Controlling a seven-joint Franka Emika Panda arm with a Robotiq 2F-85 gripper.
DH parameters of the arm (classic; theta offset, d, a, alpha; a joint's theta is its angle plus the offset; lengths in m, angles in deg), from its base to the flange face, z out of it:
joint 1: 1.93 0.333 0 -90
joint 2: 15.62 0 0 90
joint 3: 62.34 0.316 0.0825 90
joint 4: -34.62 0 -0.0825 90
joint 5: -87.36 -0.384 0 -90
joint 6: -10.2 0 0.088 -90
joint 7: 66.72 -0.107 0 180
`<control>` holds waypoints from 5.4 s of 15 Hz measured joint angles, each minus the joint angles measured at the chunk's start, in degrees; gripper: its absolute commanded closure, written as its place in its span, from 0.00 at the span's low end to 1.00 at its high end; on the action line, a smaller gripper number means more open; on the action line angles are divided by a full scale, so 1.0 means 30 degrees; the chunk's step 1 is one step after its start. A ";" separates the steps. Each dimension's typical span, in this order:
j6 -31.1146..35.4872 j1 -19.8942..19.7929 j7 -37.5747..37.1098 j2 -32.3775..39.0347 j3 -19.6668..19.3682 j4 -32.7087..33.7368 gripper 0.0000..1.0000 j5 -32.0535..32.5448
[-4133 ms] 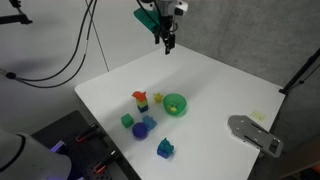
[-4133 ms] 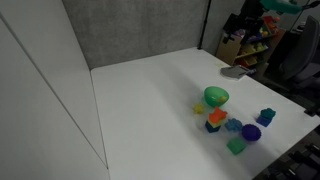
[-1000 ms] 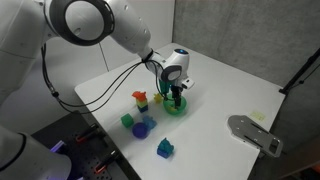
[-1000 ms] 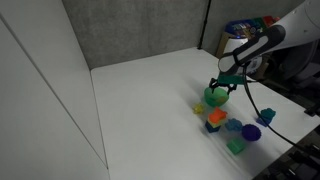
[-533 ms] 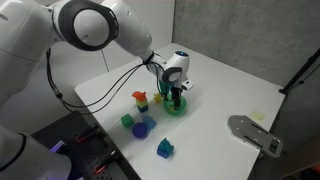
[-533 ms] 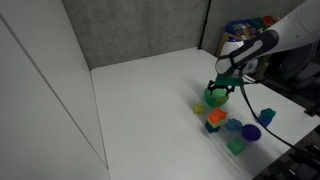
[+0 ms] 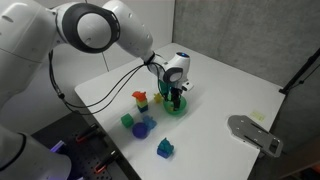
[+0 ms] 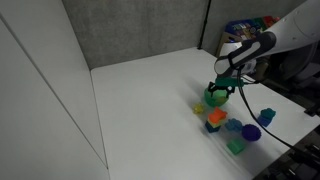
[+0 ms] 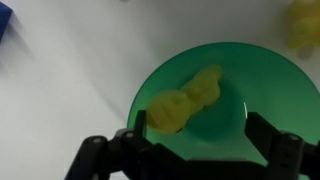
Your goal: Remove the yellow toy from the green bowl and put it on the table.
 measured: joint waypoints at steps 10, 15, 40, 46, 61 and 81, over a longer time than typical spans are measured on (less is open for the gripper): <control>-0.0869 0.0000 -0.0093 0.0619 -0.0452 0.0256 0.00 0.0736; -0.0267 -0.0069 -0.0093 0.0949 -0.0529 0.0254 0.00 0.0740; 0.1076 -0.0262 0.0641 -0.2871 -0.0555 -0.1295 0.82 0.0736; 0.2274 -0.1815 0.2363 -0.5063 -0.0560 -0.4671 0.82 0.0736; 0.6453 -0.3428 0.5653 -0.6516 0.0404 -1.0442 0.07 0.0570; -0.0372 -0.2043 0.5935 -1.7300 0.1567 -1.3286 0.00 0.3963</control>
